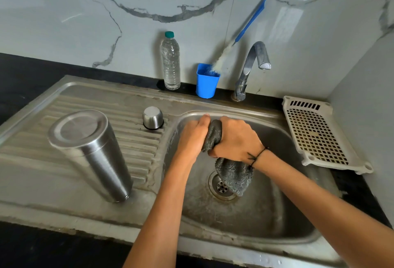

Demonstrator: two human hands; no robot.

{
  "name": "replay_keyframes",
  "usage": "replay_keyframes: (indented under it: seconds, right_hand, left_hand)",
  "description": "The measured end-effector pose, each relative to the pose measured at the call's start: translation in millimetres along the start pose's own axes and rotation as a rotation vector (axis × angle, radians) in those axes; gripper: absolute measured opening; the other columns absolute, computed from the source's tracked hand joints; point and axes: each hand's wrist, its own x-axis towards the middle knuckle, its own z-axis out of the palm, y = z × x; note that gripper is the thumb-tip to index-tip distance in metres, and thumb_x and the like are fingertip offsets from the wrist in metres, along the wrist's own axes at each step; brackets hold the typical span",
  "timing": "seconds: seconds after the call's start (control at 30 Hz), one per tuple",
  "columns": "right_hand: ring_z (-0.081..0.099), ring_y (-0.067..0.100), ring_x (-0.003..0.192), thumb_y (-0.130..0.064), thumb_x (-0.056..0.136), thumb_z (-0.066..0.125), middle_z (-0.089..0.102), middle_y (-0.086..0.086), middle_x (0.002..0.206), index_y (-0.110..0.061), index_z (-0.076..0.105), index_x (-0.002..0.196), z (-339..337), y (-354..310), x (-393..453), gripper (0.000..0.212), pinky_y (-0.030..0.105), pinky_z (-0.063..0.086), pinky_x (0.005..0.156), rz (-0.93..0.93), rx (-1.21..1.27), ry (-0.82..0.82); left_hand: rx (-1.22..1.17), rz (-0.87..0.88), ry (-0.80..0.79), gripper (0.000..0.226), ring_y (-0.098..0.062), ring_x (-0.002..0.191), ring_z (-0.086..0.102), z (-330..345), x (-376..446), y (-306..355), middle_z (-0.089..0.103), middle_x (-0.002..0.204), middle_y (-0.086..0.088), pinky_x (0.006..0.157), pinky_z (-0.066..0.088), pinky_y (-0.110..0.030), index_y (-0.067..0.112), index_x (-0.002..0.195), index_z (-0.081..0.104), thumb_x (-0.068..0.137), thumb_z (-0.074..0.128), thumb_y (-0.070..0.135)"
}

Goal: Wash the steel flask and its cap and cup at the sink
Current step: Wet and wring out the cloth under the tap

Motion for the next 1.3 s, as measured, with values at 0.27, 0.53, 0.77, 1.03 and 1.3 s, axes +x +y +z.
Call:
replay_keyframes:
  seconds: [0.27,0.53,0.77,1.03,1.3]
  right_hand:
    - [0.055,0.015,0.039,-0.003,0.080,0.058,0.057,0.006,0.047,-0.012,0.062,0.042,-3,15,-8,0.039,0.021,0.043,0.044,0.357,1.174,-0.541]
    - [0.065,0.020,0.090,-0.012,0.070,0.079,0.069,0.005,0.096,-0.014,0.058,0.116,-5,19,1,0.050,0.037,0.054,0.083,0.143,0.764,-0.147]
    - [0.063,0.028,0.091,-0.035,0.071,0.078,0.062,0.007,0.105,-0.013,0.036,0.125,12,9,-6,0.072,0.041,0.051,0.079,-0.045,0.080,0.094]
    - [0.068,0.010,0.072,-0.028,0.077,0.068,0.071,-0.001,0.076,-0.011,0.064,0.097,-14,19,-6,0.027,0.026,0.055,0.068,0.131,1.127,-0.468]
    - [0.066,0.018,0.061,-0.068,0.075,0.048,0.067,0.009,0.070,-0.010,0.065,0.087,3,19,-4,0.061,0.026,0.055,0.056,0.369,1.495,-0.432]
  left_hand:
    - [0.182,0.216,0.094,0.046,-0.023,0.071,0.051,6,-4,4,0.053,0.066,-0.005,0.069,0.037,-0.035,0.014,0.062,0.047,0.102,0.033,0.032]
    - [-0.062,0.136,0.229,0.038,-0.019,0.067,0.053,10,2,-7,0.056,0.067,-0.008,0.061,0.037,-0.034,0.011,0.069,0.053,0.097,0.036,0.029]
    - [-0.198,-0.126,0.052,0.034,-0.014,0.054,0.044,13,-3,-4,0.045,0.059,-0.001,0.041,0.033,-0.017,0.017,0.067,0.048,0.095,0.033,0.028]
    - [0.081,0.377,0.055,0.029,-0.009,0.057,0.041,8,-5,2,0.042,0.060,0.003,0.057,0.029,-0.033,0.020,0.065,0.038,0.089,0.027,0.032]
    - [0.208,0.619,0.012,0.046,-0.019,0.080,0.054,18,-9,-21,0.055,0.086,-0.002,0.070,0.041,-0.035,0.013,0.097,0.049,0.090,0.024,0.052]
